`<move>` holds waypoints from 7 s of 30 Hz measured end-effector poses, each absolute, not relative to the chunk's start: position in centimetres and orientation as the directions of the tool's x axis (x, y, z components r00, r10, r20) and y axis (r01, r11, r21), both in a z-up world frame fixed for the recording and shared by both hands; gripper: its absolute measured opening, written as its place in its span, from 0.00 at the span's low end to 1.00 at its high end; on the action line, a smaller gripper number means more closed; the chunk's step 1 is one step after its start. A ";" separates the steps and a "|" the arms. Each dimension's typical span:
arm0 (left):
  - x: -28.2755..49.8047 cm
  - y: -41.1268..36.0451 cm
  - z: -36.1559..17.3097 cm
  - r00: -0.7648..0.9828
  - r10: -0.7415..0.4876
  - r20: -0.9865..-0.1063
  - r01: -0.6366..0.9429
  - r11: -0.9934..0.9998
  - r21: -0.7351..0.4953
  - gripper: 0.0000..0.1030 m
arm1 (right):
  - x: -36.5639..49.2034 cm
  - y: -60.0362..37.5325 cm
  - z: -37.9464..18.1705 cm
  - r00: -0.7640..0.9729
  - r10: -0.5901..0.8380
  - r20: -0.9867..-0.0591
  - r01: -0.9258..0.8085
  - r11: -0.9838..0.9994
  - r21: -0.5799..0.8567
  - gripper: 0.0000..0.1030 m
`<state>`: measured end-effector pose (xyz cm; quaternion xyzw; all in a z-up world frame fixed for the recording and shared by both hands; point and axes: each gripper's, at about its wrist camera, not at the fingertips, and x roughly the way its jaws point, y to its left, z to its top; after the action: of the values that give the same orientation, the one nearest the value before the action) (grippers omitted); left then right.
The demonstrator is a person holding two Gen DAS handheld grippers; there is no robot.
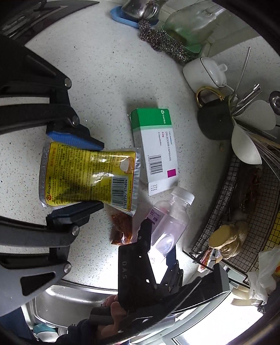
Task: Collect trash
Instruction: 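Grasp the pink-tinted plastic bottle with the right tool while the left tool holds the sachet, then carry the sachet and bottle down toward the red bucket, then open both tools to drop the sachet and bottle into the bucket, then raise both open tools back up toward the counter items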
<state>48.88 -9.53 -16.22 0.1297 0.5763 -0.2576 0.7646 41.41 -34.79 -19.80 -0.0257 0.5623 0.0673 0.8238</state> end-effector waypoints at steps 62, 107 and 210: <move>12.9 9.9 -25.4 0.158 -0.142 -0.977 0.258 0.961 -0.098 0.44 | 7.9 -10.6 -21.6 0.320 0.159 -0.934 -0.326 0.944 0.049 0.64; 16.6 11.7 -57.6 0.054 -0.101 -0.993 0.221 0.971 -0.087 1.00 | 11.8 -11.0 -51.4 0.184 0.109 -0.977 -0.210 0.975 0.069 0.64; 42.6 -5.1 -14.9 0.305 -0.179 -0.935 0.341 0.938 -0.068 1.00 | 31.7 -30.8 -15.3 0.415 0.109 -0.903 -0.261 0.965 -0.003 0.99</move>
<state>42.60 -5.13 -14.93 0.0716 0.5670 -0.1616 0.8045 31.70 -30.81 -15.34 -0.0715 0.5296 0.1105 0.8380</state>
